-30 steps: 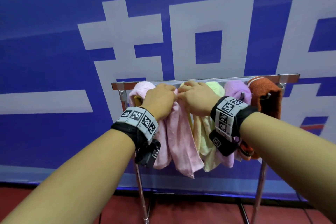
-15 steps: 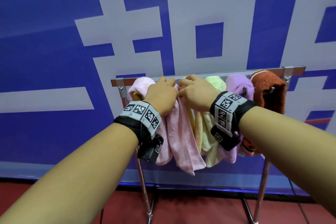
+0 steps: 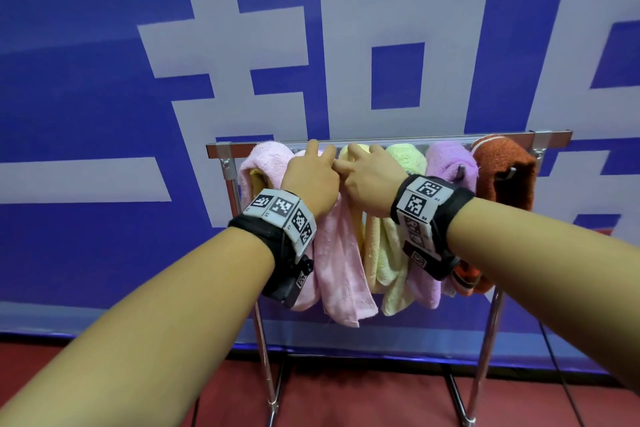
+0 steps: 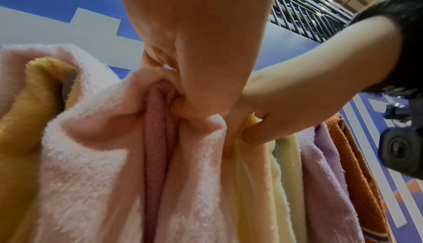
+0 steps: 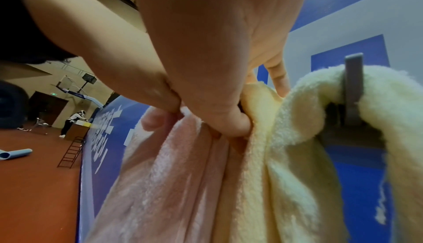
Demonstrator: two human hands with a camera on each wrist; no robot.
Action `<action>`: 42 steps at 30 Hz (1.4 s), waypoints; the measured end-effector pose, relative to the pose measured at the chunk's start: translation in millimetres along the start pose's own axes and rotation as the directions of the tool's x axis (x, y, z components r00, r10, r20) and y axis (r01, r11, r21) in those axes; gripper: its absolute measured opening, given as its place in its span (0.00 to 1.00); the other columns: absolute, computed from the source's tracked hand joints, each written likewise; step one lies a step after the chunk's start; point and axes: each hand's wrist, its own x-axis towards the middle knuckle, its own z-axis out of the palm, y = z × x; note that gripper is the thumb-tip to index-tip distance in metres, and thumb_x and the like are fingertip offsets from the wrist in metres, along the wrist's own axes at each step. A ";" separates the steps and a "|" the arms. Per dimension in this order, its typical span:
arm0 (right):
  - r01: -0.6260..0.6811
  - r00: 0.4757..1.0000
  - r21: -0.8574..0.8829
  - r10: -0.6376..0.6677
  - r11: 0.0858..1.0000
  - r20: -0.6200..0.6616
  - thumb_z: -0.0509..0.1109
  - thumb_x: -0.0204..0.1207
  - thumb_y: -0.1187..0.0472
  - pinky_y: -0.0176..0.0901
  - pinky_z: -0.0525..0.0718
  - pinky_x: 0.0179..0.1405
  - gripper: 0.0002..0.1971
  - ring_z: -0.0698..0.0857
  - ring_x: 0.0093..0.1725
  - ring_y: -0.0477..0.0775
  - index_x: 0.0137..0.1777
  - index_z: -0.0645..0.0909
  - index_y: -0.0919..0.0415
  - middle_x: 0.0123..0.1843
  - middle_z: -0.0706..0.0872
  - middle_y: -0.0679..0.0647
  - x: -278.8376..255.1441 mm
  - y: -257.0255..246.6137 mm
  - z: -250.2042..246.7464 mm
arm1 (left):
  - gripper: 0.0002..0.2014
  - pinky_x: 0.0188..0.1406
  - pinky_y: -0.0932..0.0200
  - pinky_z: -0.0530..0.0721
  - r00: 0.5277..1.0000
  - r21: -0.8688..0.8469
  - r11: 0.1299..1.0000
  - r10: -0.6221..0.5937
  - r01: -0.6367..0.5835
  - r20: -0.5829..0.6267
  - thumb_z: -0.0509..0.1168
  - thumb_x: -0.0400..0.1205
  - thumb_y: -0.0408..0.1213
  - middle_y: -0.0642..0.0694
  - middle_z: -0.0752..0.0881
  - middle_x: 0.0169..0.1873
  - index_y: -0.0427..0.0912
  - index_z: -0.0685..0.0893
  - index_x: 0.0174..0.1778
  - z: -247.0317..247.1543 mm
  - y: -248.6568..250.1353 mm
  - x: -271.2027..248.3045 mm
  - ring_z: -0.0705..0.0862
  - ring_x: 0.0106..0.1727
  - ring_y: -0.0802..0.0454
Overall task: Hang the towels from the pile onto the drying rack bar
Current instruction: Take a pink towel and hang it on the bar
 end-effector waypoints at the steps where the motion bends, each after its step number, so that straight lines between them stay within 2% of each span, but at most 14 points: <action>1: 0.005 1.000 0.000 -0.005 1.000 -0.003 0.55 0.84 0.58 0.51 0.63 0.45 0.17 0.69 0.69 0.61 0.64 0.84 0.52 0.69 0.75 0.49 -2.1 0.5 0.0 | 0.14 0.42 0.53 0.69 1.000 -0.003 1.000 -0.004 0.004 -0.007 0.59 0.86 0.41 0.47 0.71 0.68 0.46 0.87 0.61 1.4 0.3 0.3 0.65 0.74 0.41; 8: 0.012 1.000 -0.057 -0.012 0.998 0.001 0.56 0.83 0.59 0.52 0.65 0.49 0.17 0.73 0.66 0.61 0.62 0.84 0.49 0.63 0.80 0.48 -5.5 -4.3 -3.9 | 0.15 0.42 0.53 0.70 1.000 0.004 1.000 0.011 -0.011 -0.023 0.59 0.87 0.44 0.46 0.70 0.70 0.46 0.85 0.64 9.2 -2.0 0.1 0.64 0.76 0.40; 11: 0.018 0.997 -0.198 -0.034 0.980 -0.077 0.60 0.81 0.54 0.60 0.61 0.66 0.15 0.77 0.65 0.61 0.59 0.88 0.45 0.60 0.85 0.45 4.5 -9.3 -2.8 | 0.16 0.45 0.53 0.70 0.999 0.018 0.999 0.038 -0.038 -0.001 0.59 0.88 0.45 0.46 0.68 0.73 0.46 0.84 0.68 10.9 -5.6 -2.6 0.61 0.78 0.39; 13: 0.082 0.996 -0.199 -0.084 0.977 -0.001 0.59 0.83 0.53 0.65 0.53 0.76 0.17 0.72 0.71 0.61 0.64 0.86 0.46 0.64 0.85 0.45 11.5 -11.9 6.3 | 0.17 0.47 0.53 0.72 0.999 0.023 0.998 0.050 -0.050 -0.001 0.60 0.87 0.47 0.47 0.68 0.75 0.46 0.84 0.68 10.9 -7.7 -5.2 0.61 0.78 0.39; 16: 0.119 0.992 -0.228 -0.106 0.966 0.069 0.55 0.83 0.55 0.60 0.62 0.74 0.19 0.71 0.67 0.61 0.61 0.87 0.48 0.55 0.88 0.44 16.6 -17.8 16.1 | 0.17 0.43 0.54 0.71 0.998 0.018 0.998 0.056 -0.055 -0.031 0.58 0.88 0.46 0.48 0.68 0.75 0.47 0.83 0.69 10.6 -11.4 -8.9 0.64 0.76 0.41; 18: 0.114 0.991 -0.270 -0.092 0.956 0.093 0.55 0.83 0.54 0.61 0.61 0.74 0.19 0.70 0.69 0.65 0.61 0.87 0.50 0.53 0.90 0.47 17.0 -25.2 26.9 | 0.17 0.41 0.55 0.70 0.997 0.005 0.998 0.058 -0.058 -0.054 0.57 0.88 0.43 0.49 0.69 0.75 0.47 0.81 0.71 11.3 -13.0 -9.4 0.64 0.75 0.41; 22: 0.058 0.996 -0.367 -0.028 0.928 0.085 0.57 0.84 0.52 0.71 0.50 0.80 0.19 0.62 0.77 0.71 0.65 0.84 0.55 0.61 0.87 0.52 16.1 -36.7 34.3 | 0.17 0.41 0.54 0.71 0.996 -0.017 0.999 0.049 -0.050 -0.068 0.57 0.88 0.41 0.49 0.69 0.75 0.46 0.81 0.71 13.8 -16.2 -11.0 0.64 0.75 0.40; 25: 0.023 0.999 -0.370 -0.006 0.929 0.046 0.57 0.84 0.51 0.78 0.42 0.80 0.20 0.57 0.81 0.72 0.72 0.80 0.54 0.71 0.81 0.53 16.9 -38.7 38.5 | 0.16 0.43 0.55 0.70 0.996 -0.017 0.998 0.058 -0.060 -0.069 0.56 0.88 0.41 0.48 0.71 0.72 0.46 0.83 0.68 10.3 -15.2 -12.2 0.64 0.76 0.41; 28: 0.026 0.998 -0.391 -0.003 0.920 0.060 0.57 0.84 0.52 0.79 0.43 0.79 0.21 0.56 0.81 0.72 0.72 0.80 0.54 0.74 0.78 0.55 18.5 -37.1 42.4 | 0.16 0.45 0.56 0.68 0.996 -0.012 0.998 0.059 -0.060 -0.064 0.57 0.88 0.41 0.49 0.71 0.72 0.46 0.84 0.67 9.0 -16.1 -12.0 0.63 0.77 0.41; 31: 0.107 0.994 -0.364 -0.110 0.925 0.013 0.60 0.81 0.54 0.76 0.44 0.80 0.17 0.64 0.77 0.70 0.62 0.87 0.53 0.64 0.85 0.52 16.6 -27.7 45.5 | 0.15 0.44 0.55 0.69 0.997 -0.024 0.998 0.051 -0.052 -0.066 0.57 0.87 0.40 0.48 0.71 0.71 0.45 0.85 0.66 10.4 -15.5 -11.0 0.63 0.76 0.40; 33: 0.222 0.960 -0.303 -0.262 0.927 -0.100 0.60 0.76 0.59 0.73 0.56 0.79 0.16 0.76 0.67 0.67 0.44 0.92 0.52 0.47 0.88 0.47 10.6 -14.1 46.2 | 0.15 0.43 0.56 0.70 0.996 -0.019 0.999 0.040 -0.041 -0.077 0.57 0.87 0.40 0.48 0.71 0.70 0.45 0.84 0.65 11.5 -12.8 -10.1 0.64 0.75 0.41; 35: 0.320 0.907 -0.280 -0.378 0.905 -0.184 0.60 0.71 0.65 0.71 0.63 0.77 0.16 0.79 0.61 0.64 0.31 0.89 0.53 0.35 0.84 0.45 4.5 1.7 52.1 | 0.15 0.43 0.55 0.70 0.995 -0.015 0.999 0.033 -0.035 -0.089 0.58 0.87 0.41 0.47 0.72 0.69 0.45 0.84 0.65 12.7 -9.6 -8.7 0.65 0.75 0.41; 39: 0.409 0.831 -0.272 -0.479 0.871 -0.284 0.68 0.68 0.68 0.73 0.66 0.76 0.11 0.82 0.63 0.61 0.27 0.84 0.58 0.29 0.81 0.47 -4.6 18.5 56.1 | 0.14 0.42 0.54 0.71 0.993 -0.033 0.999 -0.001 -0.003 -0.122 0.59 0.86 0.42 0.47 0.74 0.67 0.46 0.85 0.62 18.5 -4.8 -3.7 0.66 0.72 0.40; 42: 0.381 0.839 -0.221 -0.436 0.898 -0.325 0.71 0.67 0.67 0.70 0.66 0.77 0.09 0.82 0.61 0.58 0.27 0.83 0.59 0.32 0.83 0.48 -6.5 16.5 56.5 | 0.14 0.42 0.53 0.73 0.986 -0.057 0.997 -0.066 0.058 -0.156 0.58 0.86 0.40 0.47 0.75 0.64 0.44 0.83 0.63 19.6 3.1 -1.0 0.67 0.72 0.40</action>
